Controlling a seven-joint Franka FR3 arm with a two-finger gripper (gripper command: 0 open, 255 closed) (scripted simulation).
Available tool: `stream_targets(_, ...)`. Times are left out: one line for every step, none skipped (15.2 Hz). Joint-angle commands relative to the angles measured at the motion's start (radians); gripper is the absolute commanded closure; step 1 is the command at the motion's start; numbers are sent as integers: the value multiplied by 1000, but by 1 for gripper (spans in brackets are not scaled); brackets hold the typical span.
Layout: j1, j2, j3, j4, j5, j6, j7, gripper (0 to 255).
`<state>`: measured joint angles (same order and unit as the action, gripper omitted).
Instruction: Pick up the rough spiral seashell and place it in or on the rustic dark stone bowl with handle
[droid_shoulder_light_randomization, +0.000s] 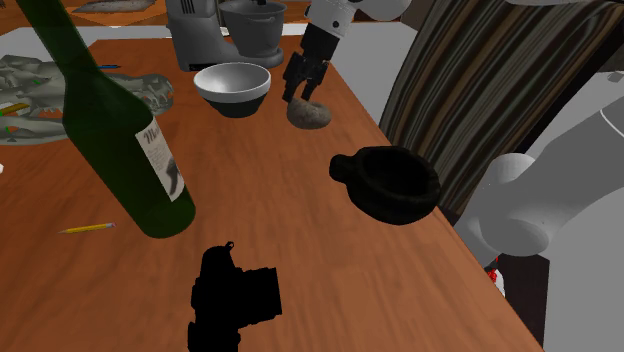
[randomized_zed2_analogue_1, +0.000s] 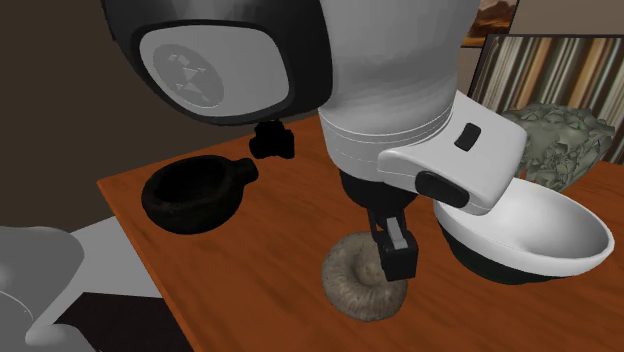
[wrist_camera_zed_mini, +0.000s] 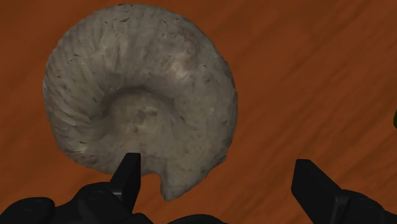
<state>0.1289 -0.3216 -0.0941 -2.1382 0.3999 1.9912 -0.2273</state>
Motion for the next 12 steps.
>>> stream_targets(0,0,0,0,0,0,0,0)
stream_targets(0,0,0,0,0,0,0,255)
stream_targets(0,0,0,0,0,0,0,255)
stream_targets(0,0,0,-1,0,0,0,255)
stream_targets(0,0,1,0,0,0,1,255)
stream_targets(0,-1,0,-2,1,2,-1,255)
stream_targets(0,-8,1,-10,0,2,1,255)
stream_targets(-1,-6,-1,-5,0,-1,-1,255)
stream_targets(-1,-6,-1,-4,-1,-2,-1,255)
stream_targets(-1,-13,1,-13,-1,0,1,255)
stream_targets(0,0,0,0,0,0,0,255)
stream_targets(-1,0,0,13,-2,-12,5,255)
